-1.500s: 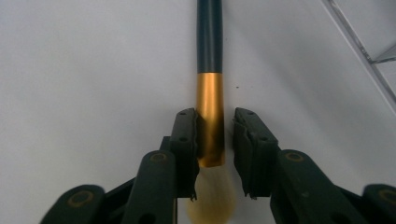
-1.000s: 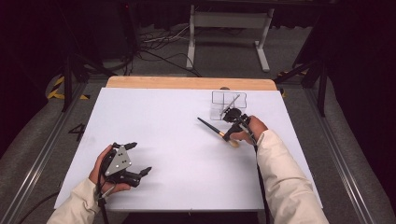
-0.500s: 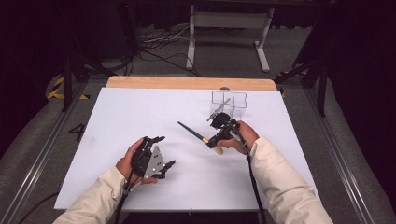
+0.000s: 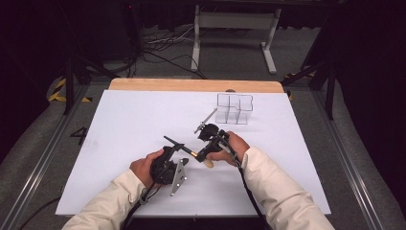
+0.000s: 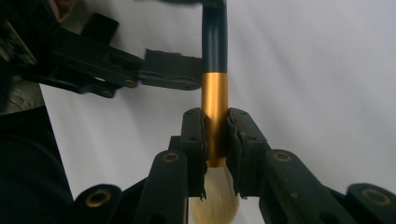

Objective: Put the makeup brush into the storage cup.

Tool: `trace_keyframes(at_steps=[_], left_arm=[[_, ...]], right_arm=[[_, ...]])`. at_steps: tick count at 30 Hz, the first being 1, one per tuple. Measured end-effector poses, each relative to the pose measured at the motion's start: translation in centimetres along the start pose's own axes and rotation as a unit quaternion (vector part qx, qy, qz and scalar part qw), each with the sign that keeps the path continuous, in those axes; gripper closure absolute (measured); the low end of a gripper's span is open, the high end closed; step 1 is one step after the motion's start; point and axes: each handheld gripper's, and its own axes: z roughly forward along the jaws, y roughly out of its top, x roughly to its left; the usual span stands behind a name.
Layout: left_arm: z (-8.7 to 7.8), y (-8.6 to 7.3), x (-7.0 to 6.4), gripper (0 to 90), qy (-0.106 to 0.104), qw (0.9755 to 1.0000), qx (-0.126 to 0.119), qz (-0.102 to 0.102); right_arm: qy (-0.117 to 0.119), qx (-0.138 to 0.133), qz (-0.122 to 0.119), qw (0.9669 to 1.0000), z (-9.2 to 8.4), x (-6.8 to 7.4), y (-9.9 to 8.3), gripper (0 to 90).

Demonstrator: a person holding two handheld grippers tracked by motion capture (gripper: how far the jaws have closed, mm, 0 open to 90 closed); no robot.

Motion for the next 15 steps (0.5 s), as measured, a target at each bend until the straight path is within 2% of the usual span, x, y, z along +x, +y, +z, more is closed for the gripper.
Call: trace_keyframes(at_steps=[2,3,4,6,8,10,11,13,14,15], left_arm=[[0.2,0.2,-0.3,50.9,0.003,0.9999,0.001,0.010],[0.2,0.4,-0.3,54.9,0.008,0.9995,0.014,0.027],[0.2,0.5,-0.5,58.4,0.010,0.9991,0.022,0.035],[0.2,0.9,-0.7,67.4,0.018,0.9971,0.040,0.062],[0.4,1.1,-1.0,69.6,0.022,0.9960,0.046,0.074],[0.5,1.3,-1.3,73.3,0.022,0.9937,0.059,0.093],[0.7,1.4,-1.6,74.4,0.027,0.9938,0.061,0.089],[0.7,1.8,-1.7,75.4,0.028,0.9885,0.081,0.124],[1.0,1.9,-2.0,75.9,0.029,0.9890,0.077,0.123],[1.0,2.0,-2.0,76.4,0.030,0.9878,0.081,0.129]], right_arm=[[-0.001,0.004,-0.001,1.0000,0.2,0.3,0.2,77.8],[0.000,0.003,-0.001,1.0000,0.3,0.4,0.2,77.8],[0.002,0.004,-0.001,1.0000,0.3,0.4,0.3,77.7],[0.003,0.005,-0.001,1.0000,0.5,0.6,0.3,77.7],[-0.001,0.002,0.000,1.0000,0.5,0.7,0.4,77.7],[-0.003,-0.001,0.002,1.0000,0.5,0.8,0.4,77.7],[-0.004,-0.005,0.004,1.0000,0.5,0.7,0.4,77.7],[-0.003,-0.009,0.007,0.9999,0.5,0.8,0.5,77.7],[-0.006,-0.007,0.006,0.9999,0.5,0.9,0.5,77.7],[-0.007,-0.009,0.004,0.9999,0.7,1.0,0.6,77.8]])
